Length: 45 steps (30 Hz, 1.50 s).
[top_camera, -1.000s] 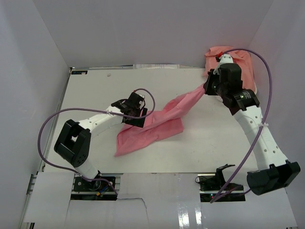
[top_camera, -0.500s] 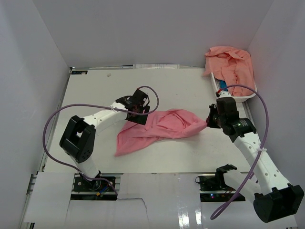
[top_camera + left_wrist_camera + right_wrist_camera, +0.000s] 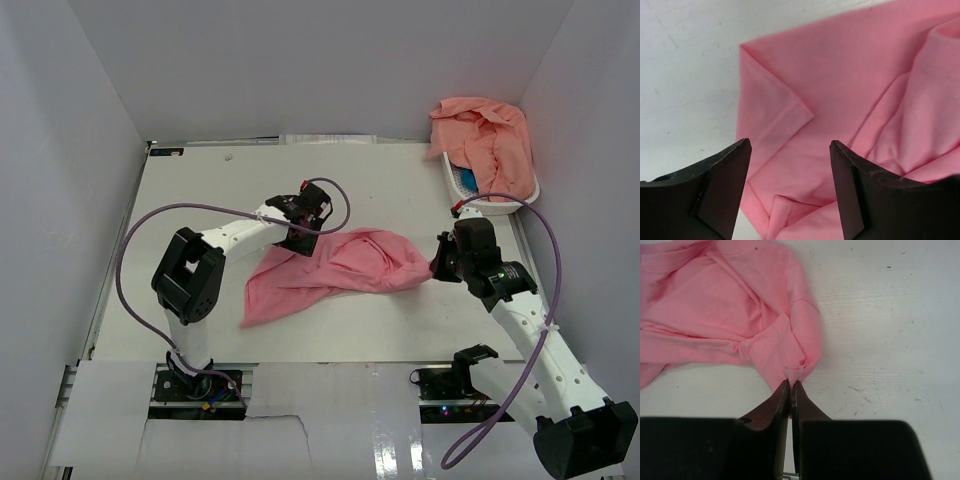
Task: Fold and stack the t-shirts
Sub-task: Flatten out the tshirt
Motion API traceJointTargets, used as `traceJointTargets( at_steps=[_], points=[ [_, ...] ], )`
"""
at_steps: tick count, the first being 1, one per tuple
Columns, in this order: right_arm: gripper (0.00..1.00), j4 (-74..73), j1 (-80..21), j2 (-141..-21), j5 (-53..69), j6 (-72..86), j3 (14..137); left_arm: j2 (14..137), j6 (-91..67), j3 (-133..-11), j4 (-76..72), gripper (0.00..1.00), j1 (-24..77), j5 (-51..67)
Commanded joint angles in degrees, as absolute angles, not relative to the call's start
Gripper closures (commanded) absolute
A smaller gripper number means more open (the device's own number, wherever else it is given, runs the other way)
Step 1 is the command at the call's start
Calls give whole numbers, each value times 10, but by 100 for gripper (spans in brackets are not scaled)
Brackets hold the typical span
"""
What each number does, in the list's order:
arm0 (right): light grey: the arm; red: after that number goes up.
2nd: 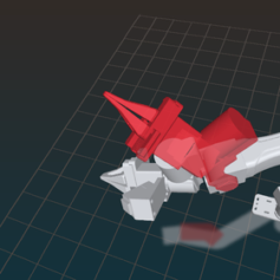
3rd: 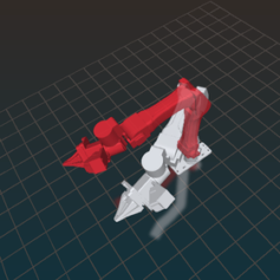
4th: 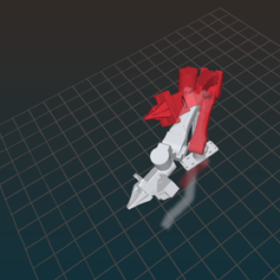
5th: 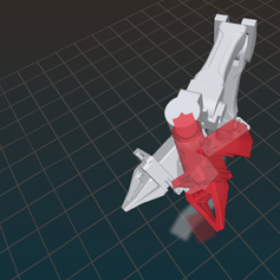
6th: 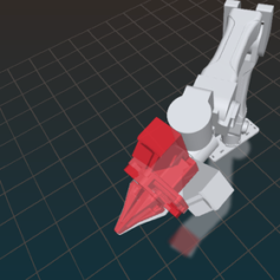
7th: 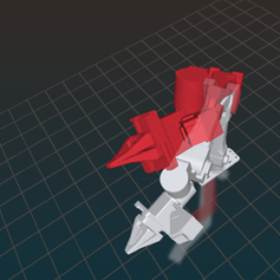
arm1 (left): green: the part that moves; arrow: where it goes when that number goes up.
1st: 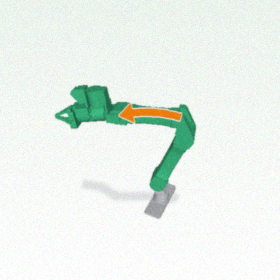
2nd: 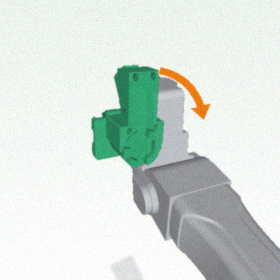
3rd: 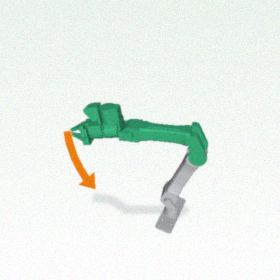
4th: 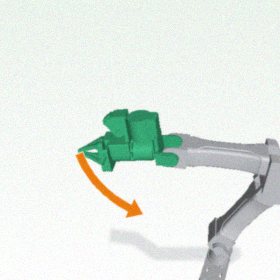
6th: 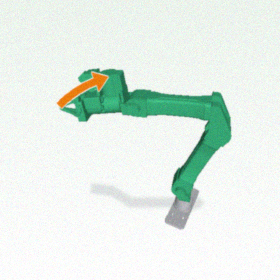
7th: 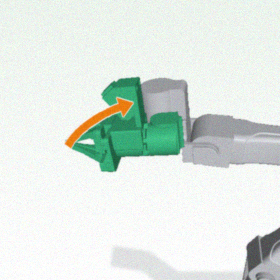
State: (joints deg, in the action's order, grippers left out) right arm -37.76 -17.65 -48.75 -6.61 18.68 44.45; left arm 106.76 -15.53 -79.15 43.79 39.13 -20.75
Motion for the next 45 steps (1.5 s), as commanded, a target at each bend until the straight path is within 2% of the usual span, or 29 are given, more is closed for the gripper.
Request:
traceJointTargets(
  at_steps=[1, 7, 19, 21, 34, 39, 45],
  points=[
    [92, -359, -175, -478, -56, 185, 455, 1075, -162, -831, 453, 25, 404, -244],
    [92, -359, -175, -471, -58, 185, 454, 1114, -162, -868, 465, 31, 414, -256],
    [92, -359, -176, -468, -54, 184, 452, 1128, -171, -853, 469, 37, 414, -277],
    [92, -359, -175, -466, -54, 184, 452, 1132, -171, -857, 469, 41, 414, -273],
    [92, -361, -175, -459, -52, 184, 452, 1163, -172, -857, 475, 42, 414, -258],
    [92, -360, -175, -458, -49, 183, 450, 1168, -173, -861, 475, 52, 413, -263],
    [92, -358, -175, -459, -47, 183, 446, 1166, -174, -863, 475, 52, 412, -266]
  ],
)
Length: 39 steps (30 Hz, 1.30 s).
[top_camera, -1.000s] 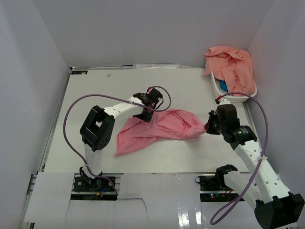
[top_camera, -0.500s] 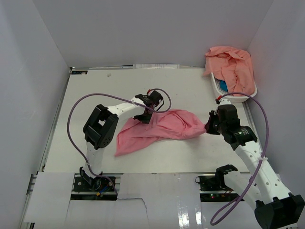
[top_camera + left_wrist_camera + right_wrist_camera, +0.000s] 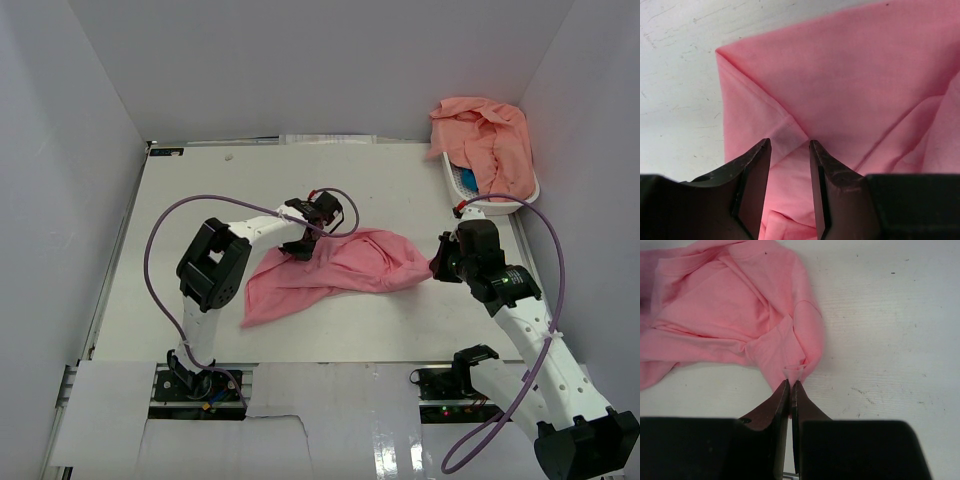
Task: Fold and stack the t-shirts
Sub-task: Flatten out the tshirt
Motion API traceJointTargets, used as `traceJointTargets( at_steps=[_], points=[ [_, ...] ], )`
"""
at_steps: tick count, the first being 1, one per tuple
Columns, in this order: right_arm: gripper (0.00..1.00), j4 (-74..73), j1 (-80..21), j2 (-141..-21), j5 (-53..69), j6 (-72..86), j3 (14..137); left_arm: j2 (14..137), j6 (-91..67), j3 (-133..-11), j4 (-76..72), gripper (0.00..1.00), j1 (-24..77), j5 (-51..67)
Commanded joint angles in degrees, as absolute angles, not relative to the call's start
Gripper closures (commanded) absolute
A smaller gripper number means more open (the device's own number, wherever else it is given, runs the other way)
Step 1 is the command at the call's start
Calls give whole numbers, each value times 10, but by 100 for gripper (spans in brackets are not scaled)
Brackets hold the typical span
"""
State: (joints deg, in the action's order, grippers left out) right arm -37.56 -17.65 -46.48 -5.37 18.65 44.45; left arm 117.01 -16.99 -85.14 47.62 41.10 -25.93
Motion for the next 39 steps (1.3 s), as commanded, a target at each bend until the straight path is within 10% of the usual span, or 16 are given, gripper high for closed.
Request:
traceJointTargets(
  at_steps=[1, 19, 25, 34, 39],
  points=[
    [92, -358, -175, -459, -46, 183, 446, 1167, -174, -862, 475, 52, 413, -265],
    [92, -355, -175, -455, -40, 181, 442, 1194, -174, -882, 475, 59, 403, -252],
    [92, -352, -175, -454, -38, 180, 439, 1194, -173, -895, 475, 77, 394, -233],
    [92, -352, -175, -453, -35, 179, 438, 1191, -180, -897, 475, 66, 388, -230],
    [92, -352, -175, -450, -34, 178, 437, 1193, -181, -900, 476, 94, 377, -216]
  ],
)
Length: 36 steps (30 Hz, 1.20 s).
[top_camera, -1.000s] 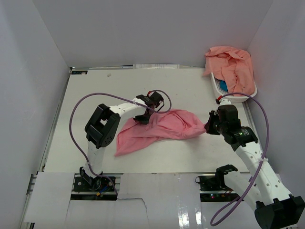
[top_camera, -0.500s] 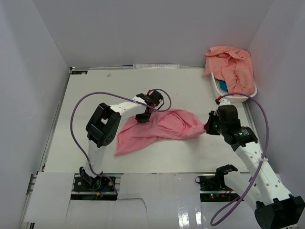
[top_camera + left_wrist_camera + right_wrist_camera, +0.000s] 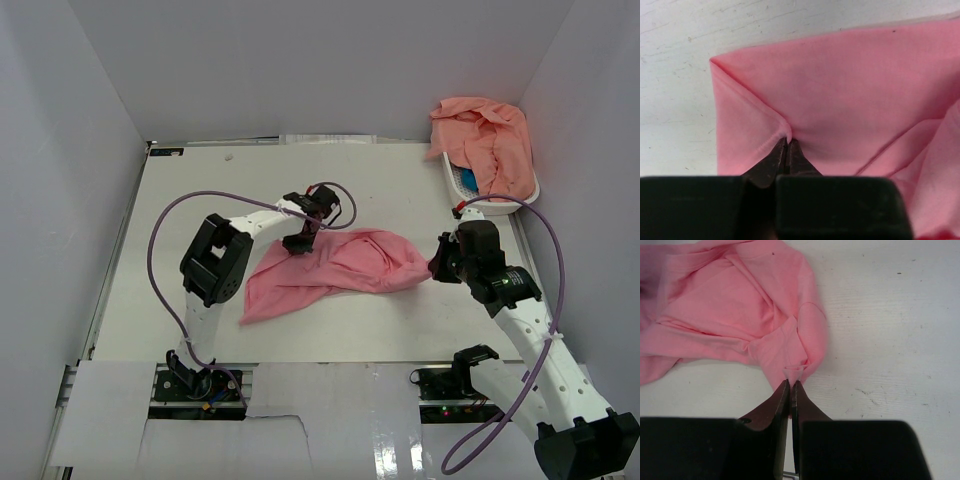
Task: Fold and stack the t-shirts
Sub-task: Flatten out the tshirt
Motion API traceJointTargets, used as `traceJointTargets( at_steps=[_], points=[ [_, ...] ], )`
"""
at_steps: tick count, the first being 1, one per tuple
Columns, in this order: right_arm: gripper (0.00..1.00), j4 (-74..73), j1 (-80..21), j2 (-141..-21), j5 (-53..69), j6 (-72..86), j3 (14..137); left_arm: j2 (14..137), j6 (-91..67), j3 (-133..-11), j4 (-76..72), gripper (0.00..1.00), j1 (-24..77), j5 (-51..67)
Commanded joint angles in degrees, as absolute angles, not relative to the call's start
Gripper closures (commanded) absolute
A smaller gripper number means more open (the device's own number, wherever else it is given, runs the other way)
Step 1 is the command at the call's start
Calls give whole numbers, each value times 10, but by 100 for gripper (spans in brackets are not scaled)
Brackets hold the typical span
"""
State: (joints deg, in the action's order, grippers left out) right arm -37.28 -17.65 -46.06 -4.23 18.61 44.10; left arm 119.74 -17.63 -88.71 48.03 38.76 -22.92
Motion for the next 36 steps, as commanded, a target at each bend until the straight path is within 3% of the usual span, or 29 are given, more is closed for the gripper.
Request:
traceJointTargets(
  at_steps=[1, 9, 17, 26, 29, 36],
  points=[
    [92, -352, -175, -450, -34, 178, 436, 1193, -180, -902, 479, 100, 376, -208],
    [92, -335, -175, -487, -17, 164, 465, 1113, -212, -934, 493, 100, 371, -214],
    [92, -356, -175, -637, -64, 137, 694, 979, -236, -982, 497, 100, 253, -200],
    [92, -367, -165, -836, -93, 108, 935, 870, -269, -932, 419, 100, 124, -176],
    [92, -386, -163, -896, -82, 98, 1084, 867, -279, -960, 403, 100, 113, -170],
    [92, -398, -156, -896, -107, 78, 1128, 815, -279, -965, 367, 100, 105, -206]
  ],
)
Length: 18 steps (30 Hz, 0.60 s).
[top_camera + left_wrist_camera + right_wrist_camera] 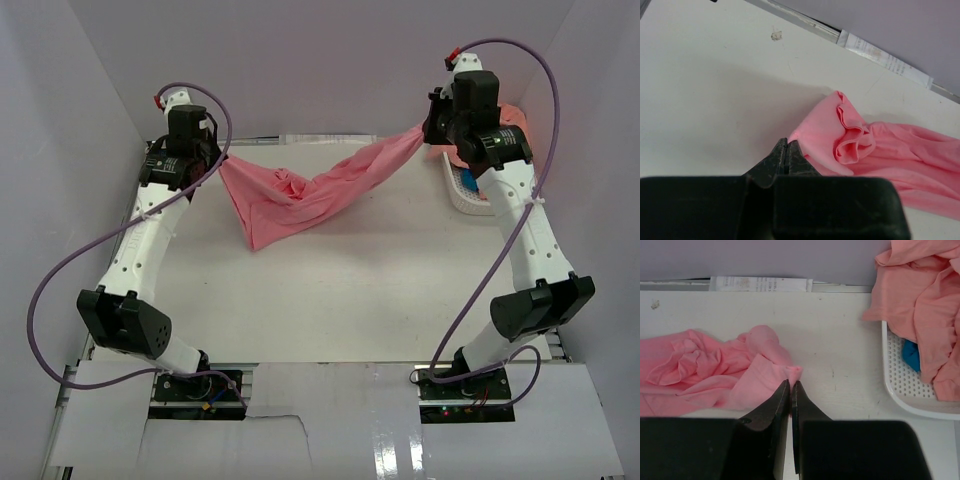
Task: Fold and stack the t-shirts
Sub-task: Flatten out the tshirt
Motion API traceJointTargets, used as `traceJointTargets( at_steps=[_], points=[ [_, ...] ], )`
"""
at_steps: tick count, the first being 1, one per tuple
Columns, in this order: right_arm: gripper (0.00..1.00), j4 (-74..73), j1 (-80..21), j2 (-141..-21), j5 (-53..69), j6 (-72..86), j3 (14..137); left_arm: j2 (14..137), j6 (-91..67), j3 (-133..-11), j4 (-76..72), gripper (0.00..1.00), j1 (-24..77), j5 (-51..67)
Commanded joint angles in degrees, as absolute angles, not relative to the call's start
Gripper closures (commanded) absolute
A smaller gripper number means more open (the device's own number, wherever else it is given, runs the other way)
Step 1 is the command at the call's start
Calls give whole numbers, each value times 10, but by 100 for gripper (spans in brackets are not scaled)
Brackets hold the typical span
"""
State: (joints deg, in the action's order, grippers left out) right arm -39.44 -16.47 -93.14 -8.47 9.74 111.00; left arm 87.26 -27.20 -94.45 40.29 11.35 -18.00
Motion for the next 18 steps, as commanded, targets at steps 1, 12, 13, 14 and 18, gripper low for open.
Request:
traceJointTargets(
  at_steps=[1, 12, 13, 14, 18],
  points=[
    [92, -404, -156, -890, -105, 80, 1114, 810, -279, -962, 367, 100, 102, -208],
    [92, -328, -232, -664, 151, 159, 536, 797, -273, -883, 359, 100, 100, -164],
    [92, -342, -268, -650, 137, 167, 508, 801, -272, -882, 360, 100, 99, -164],
    [92, -358, -286, -646, 128, 171, 499, 802, -272, -880, 360, 100, 100, -163],
    [71, -425, -377, -638, 82, 204, 482, 810, -274, -882, 365, 100, 100, -156]
  ],
)
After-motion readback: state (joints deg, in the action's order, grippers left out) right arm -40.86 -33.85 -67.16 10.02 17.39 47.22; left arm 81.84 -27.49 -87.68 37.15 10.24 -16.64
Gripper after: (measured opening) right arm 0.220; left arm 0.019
